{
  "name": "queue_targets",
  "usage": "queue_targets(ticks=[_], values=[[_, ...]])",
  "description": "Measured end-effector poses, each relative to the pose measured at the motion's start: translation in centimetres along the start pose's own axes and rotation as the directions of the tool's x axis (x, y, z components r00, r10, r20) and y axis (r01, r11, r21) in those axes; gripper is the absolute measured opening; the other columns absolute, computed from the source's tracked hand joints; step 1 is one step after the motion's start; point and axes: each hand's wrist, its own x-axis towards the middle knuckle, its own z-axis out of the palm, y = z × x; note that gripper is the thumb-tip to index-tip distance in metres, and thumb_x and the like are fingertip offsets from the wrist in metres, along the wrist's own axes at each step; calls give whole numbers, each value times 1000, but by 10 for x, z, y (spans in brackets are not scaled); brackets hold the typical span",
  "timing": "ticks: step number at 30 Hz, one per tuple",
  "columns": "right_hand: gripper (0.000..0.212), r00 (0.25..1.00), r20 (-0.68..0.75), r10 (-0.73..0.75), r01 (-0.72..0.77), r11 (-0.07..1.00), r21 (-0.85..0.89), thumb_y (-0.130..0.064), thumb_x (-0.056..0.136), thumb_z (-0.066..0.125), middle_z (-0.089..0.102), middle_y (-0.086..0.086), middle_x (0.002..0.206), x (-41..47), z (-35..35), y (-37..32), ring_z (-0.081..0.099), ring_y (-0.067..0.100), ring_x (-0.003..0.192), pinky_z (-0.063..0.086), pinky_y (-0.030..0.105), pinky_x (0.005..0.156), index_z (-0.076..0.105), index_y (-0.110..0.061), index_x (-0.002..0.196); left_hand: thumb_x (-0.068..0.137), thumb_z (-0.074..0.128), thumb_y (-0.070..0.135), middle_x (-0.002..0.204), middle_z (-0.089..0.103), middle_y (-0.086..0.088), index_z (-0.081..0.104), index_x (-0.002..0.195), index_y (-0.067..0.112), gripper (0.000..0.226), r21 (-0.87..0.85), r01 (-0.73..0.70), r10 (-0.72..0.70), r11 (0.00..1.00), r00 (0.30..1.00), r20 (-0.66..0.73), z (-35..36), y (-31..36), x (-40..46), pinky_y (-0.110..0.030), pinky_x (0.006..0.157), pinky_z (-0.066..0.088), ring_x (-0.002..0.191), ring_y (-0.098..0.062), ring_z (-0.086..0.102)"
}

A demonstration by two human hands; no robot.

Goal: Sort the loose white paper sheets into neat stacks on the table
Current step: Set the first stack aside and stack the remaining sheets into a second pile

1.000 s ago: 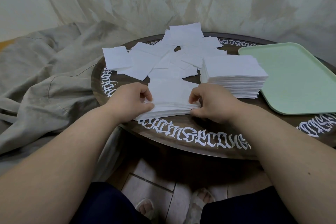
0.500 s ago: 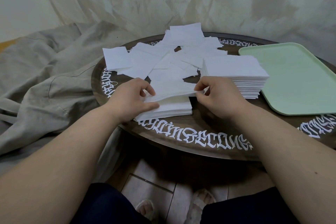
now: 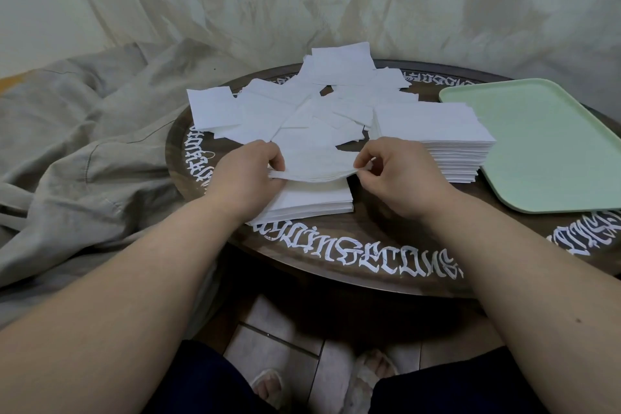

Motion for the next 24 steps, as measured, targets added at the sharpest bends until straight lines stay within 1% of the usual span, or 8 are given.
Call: queue_targets(ticks=[3,5,7,10,12,15,20,24], values=[[6,989,-131,-68,72,997,29,-10,83,63,64,2,95,4,3,-4,54,12,80,43,23,75,68,-11,87,79,58,7,81,53,4,50,76,20,16,-4,4,-5,1000,993,-116,-6,1,1,-31,66,35,75,-21,49],[4,982,-162,-102,111,993,46,-7,81,65,63,3,97,6,7,-7,54,13,78,43,21,74,67,-10,82,79,58,5,81,53,3,47,75,20,19,6,8,-8,1000,988,-153,-12,-3,-2,-32,65,34,74,-22,48],[4,983,-132,-130,134,991,28,-7,81,65,62,3,97,6,12,-9,54,13,79,39,19,72,67,-10,82,78,60,5,83,51,3,47,75,20,20,36,3,0,999,996,-87,-17,-9,-8,-31,67,34,76,-21,48],[4,990,-23,-138,138,990,-10,-10,83,63,59,1,95,4,16,-8,53,14,81,39,22,72,67,-11,83,76,67,10,87,52,4,50,78,22,20,38,2,-6,999,995,96,-19,-17,-17,-27,68,32,82,-19,50],[5,991,38,-127,128,991,-25,-11,83,63,58,0,94,3,17,-7,53,15,81,38,24,71,67,-12,82,76,70,15,89,54,3,52,80,22,20,31,6,-11,999,986,167,-20,-18,-21,-25,69,32,84,-17,51],[4,989,92,-115,120,992,-49,-12,82,63,57,-1,92,1,17,-5,52,15,80,31,21,68,67,-14,81,74,76,21,89,56,5,54,78,25,23,-6,10,-9,1000,982,190,-25,-15,-24,-24,72,38,85,-14,54],[4,984,135,-118,128,990,-65,-15,83,63,57,-4,89,0,18,-5,52,14,78,38,25,68,65,-17,81,71,79,25,86,56,8,55,77,28,25,12,21,-23,1000,977,211,-29,-17,-28,-24,74,41,83,-13,56],[6,971,210,-113,133,988,-84,-24,82,65,51,-8,86,-1,19,-5,52,11,78,35,23,68,60,-22,80,72,78,24,78,51,12,54,75,28,24,34,35,-42,999,967,251,-29,-17,-28,-25,71,41,78,-13,55]])
